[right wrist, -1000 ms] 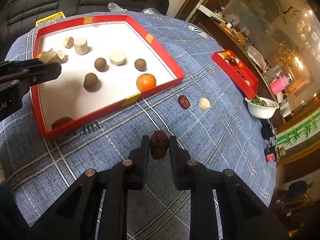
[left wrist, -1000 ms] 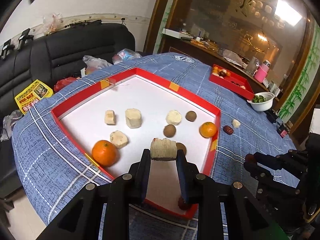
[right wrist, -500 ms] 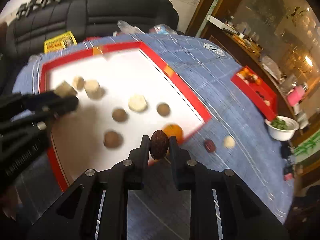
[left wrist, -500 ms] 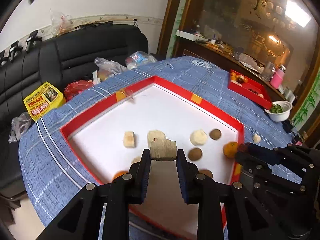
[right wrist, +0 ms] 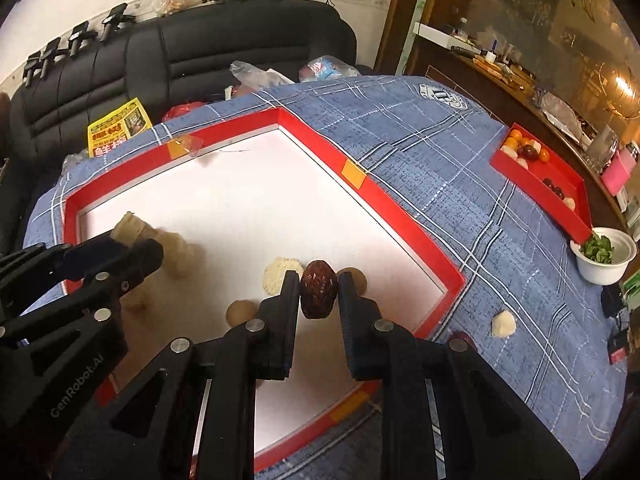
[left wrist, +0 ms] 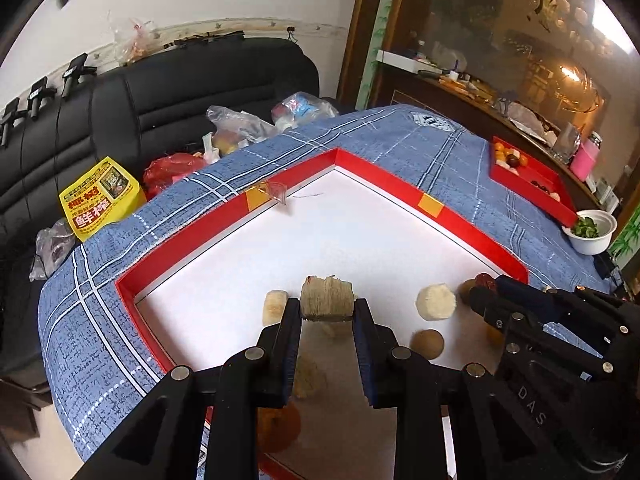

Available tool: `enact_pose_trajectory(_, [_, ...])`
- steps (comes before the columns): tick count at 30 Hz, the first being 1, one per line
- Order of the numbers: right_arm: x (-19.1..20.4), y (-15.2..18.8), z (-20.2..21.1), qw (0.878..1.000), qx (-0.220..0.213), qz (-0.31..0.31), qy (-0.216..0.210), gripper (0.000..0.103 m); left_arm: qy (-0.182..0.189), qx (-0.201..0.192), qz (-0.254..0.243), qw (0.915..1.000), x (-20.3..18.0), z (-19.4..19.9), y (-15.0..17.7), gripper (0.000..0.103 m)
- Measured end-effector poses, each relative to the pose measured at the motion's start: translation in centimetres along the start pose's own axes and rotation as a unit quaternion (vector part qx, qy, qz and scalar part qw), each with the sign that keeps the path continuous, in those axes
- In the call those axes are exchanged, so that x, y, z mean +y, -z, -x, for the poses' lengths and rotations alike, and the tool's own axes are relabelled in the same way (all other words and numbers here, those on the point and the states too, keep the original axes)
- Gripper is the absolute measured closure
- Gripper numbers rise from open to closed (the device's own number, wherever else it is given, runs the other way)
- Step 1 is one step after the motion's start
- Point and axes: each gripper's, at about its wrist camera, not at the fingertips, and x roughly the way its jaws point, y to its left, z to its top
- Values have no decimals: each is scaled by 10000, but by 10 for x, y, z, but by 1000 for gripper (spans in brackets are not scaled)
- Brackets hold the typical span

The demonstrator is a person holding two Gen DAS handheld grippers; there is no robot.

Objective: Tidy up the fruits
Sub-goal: 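Carry the red date and square pastry over the white tray with both tools, then open both tools to drop the date and pastry into the tray, then move both tools back to the last items on the cloth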

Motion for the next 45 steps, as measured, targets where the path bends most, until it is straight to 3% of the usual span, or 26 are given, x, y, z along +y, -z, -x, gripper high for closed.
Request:
enact_pose_trajectory(3, [-1, -1, -5, 10000, 37, -8, 10, 84, -19, 124, 132, 9998, 3, -5, -2, 78])
enact_pose_trajectory(5, [-2, -2, -7, 10000, 73, 9, 31, 84, -120, 236, 242, 9994, 7, -9, -3, 70])
enact_pose_trajectory(7, [-2, -2, -7, 10000, 77, 22, 42, 84, -256, 229, 359, 9988, 11, -9, -4, 51])
enact_pose_trajectory(9, [-2, -2, -8, 9999, 80, 36, 73, 84, -328, 240, 496, 9979, 16, -9, -4, 39])
enact_pose_trajectory(10, [-2, -2, -7, 9999, 82, 49, 107, 84, -343, 250, 567, 9975, 19, -8, -4, 38])
enact_pose_trajectory(12, [-2, -2, -7, 9998, 89, 65, 153, 76, -364, 240, 661, 9969, 23, -5, -4, 38])
enact_pose_trajectory(14, [-2, -2, -5, 9998, 76, 59, 180, 55, -379, 246, 718, 9964, 26, -3, -4, 38])
enact_pose_trajectory(24, [-9, 5, 16, 9991, -35, 32, 427, 43, -309, 153, 822, 9960, 29, 20, 2, 37])
enact_pose_trajectory(29, [-14, 17, 32, 9988, -91, 59, 474, 31, -227, 45, 774, 9967, 25, 37, 9, 37])
enact_pose_trajectory(36, [-66, 77, 53, 9974, 5, -534, 490, 31, 177, -158, 603, 9979, 1, 61, 32, 37])
enact_pose_trajectory(41, [-132, 139, 57, 9892, 249, -1230, 760, 31, 643, -264, -91, 9975, -50, 67, 55, 37])
enact_pose_trajectory(45, [-163, 154, 51, 9847, 296, -1538, 759, 32, 972, -170, -832, 9916, -97, 63, 74, 37])
